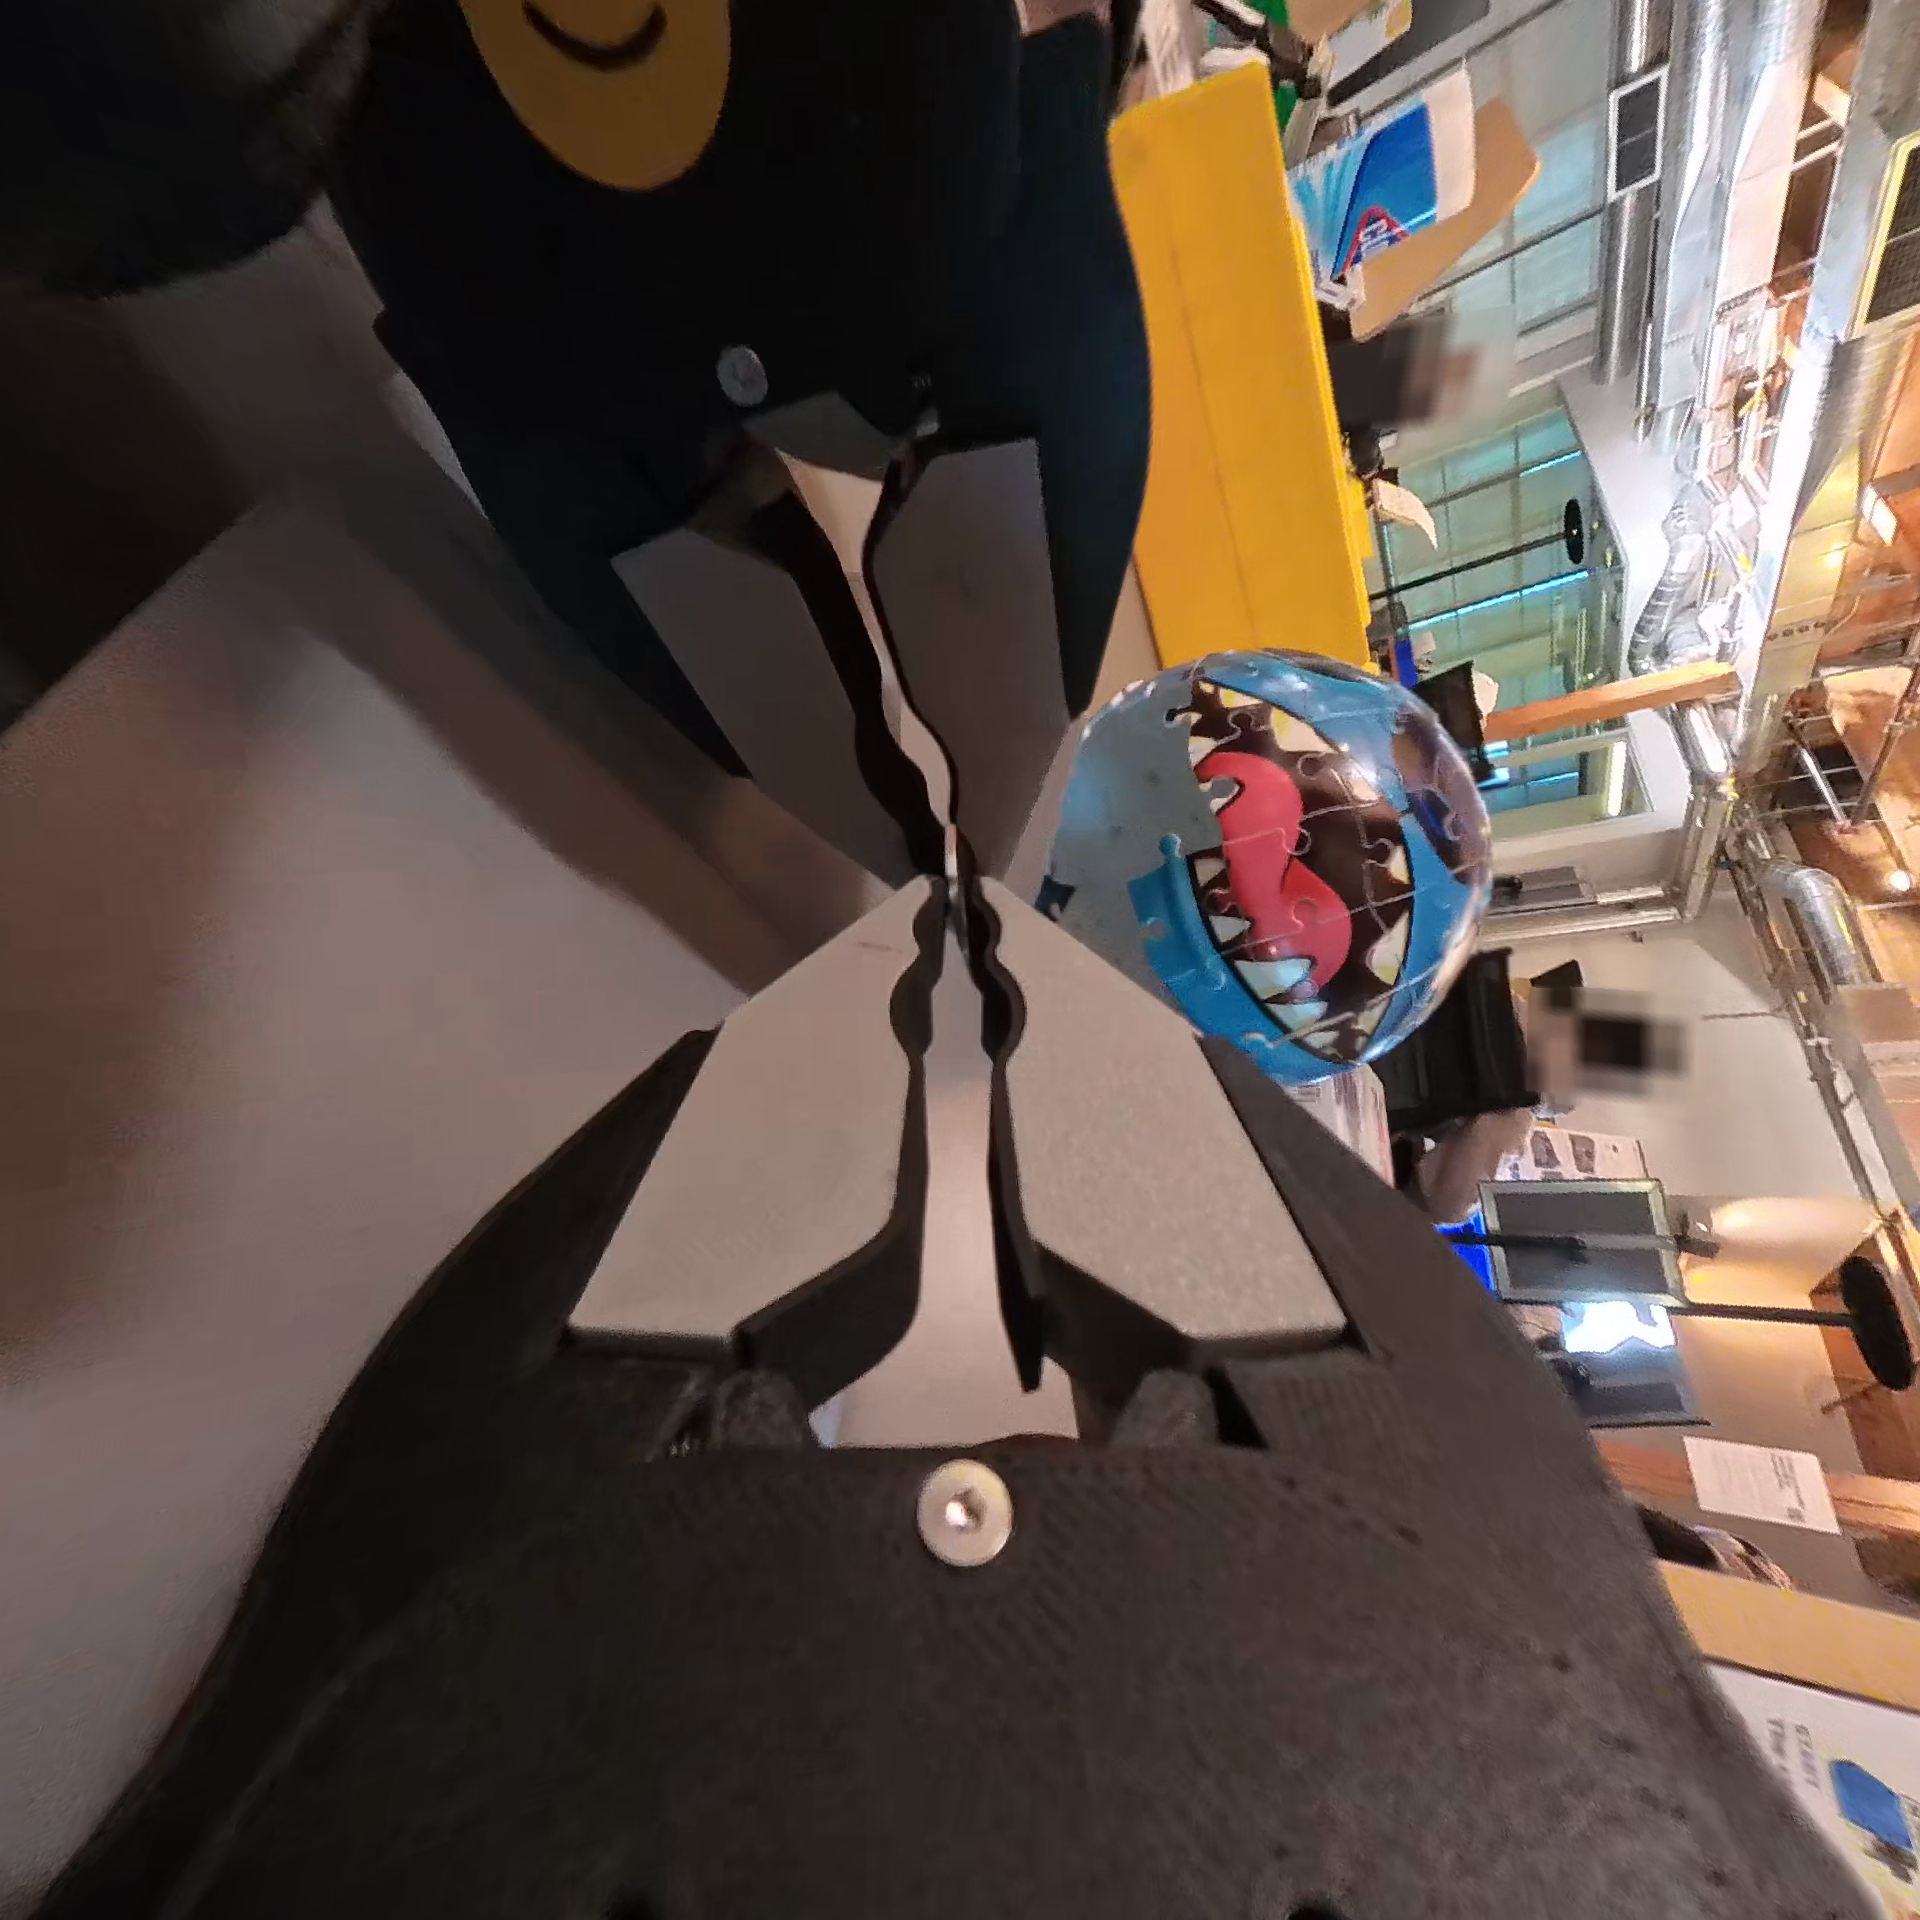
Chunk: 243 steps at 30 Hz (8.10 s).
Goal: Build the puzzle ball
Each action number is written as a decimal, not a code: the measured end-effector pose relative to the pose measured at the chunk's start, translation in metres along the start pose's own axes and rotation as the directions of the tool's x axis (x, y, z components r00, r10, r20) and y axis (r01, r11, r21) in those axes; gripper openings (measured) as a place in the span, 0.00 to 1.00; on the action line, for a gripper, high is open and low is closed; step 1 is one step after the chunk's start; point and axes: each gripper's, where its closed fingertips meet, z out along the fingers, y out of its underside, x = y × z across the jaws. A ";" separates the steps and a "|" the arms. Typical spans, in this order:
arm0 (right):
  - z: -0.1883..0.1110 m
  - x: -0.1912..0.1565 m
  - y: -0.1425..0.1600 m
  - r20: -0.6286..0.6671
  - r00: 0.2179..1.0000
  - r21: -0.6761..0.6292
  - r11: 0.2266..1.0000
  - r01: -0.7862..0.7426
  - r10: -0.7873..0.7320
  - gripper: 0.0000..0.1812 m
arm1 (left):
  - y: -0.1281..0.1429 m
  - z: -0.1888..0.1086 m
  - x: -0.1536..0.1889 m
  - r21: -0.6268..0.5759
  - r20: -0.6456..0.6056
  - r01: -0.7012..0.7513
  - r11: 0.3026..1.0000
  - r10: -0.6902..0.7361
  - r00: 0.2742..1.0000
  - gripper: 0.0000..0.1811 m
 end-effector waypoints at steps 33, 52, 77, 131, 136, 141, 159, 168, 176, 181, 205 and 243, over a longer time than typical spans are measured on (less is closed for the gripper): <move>0.016 0.005 0.007 -0.100 0.975 -0.080 0.979 0.189 -0.196 0.00 | 0.018 0.010 -0.001 0.065 0.040 -0.155 0.986 0.153 0.987 0.00; 0.043 0.019 0.027 -0.141 0.964 -0.201 0.960 0.197 -0.227 0.00 | 0.070 -0.014 -0.001 0.014 -0.024 0.056 0.998 -0.055 0.998 0.08; 0.084 0.029 0.048 -0.108 0.976 -0.282 0.947 0.155 -0.192 0.00 | 0.103 -0.004 -0.002 -0.028 -0.060 0.132 0.991 -0.134 0.989 0.07; 0.083 0.027 0.049 0.058 0.994 -0.333 0.937 0.105 -0.090 0.00 | 0.113 0.003 -0.002 -0.023 -0.098 0.177 0.984 -0.178 0.979 0.07; 0.083 0.027 0.048 0.057 0.994 -0.360 0.927 0.104 -0.089 0.00 | 0.112 0.003 -0.002 -0.024 -0.098 0.176 0.984 -0.178 0.979 0.07; 0.083 0.027 0.048 0.066 0.996 -0.355 0.932 0.073 -0.053 0.00 | 0.112 0.003 -0.002 -0.023 -0.099 0.177 0.984 -0.178 0.979 0.07; 0.083 0.026 0.047 0.075 0.997 -0.363 0.931 0.050 -0.025 0.00 | 0.112 0.003 -0.002 -0.021 -0.096 0.179 0.984 -0.180 0.979 0.07; 0.083 0.025 0.047 0.082 0.996 -0.367 0.929 0.052 -0.023 0.00 | 0.112 0.003 -0.002 -0.020 -0.095 0.180 0.984 -0.181 0.979 0.07; 0.084 0.025 0.045 0.075 0.997 -0.374 0.926 0.047 -0.020 0.00 | 0.112 0.003 -0.003 -0.021 -0.093 0.182 0.983 -0.183 0.979 0.07; 0.084 0.025 0.046 0.078 0.997 -0.382 0.923 0.047 -0.019 0.00 | 0.112 0.003 -0.003 -0.019 -0.092 0.184 0.983 -0.185 0.978 0.07; 0.086 0.020 0.045 0.097 0.994 -0.365 0.931 -0.008 0.047 0.10 | 0.111 0.003 -0.003 -0.011 -0.087 0.186 0.983 -0.186 0.979 0.07; 0.000 0.124 0.063 0.390 -0.146 0.022 -0.167 -0.986 0.909 0.49 | 0.118 -0.012 -0.062 -0.265 -0.614 0.964 0.024 -0.775 -0.149 0.35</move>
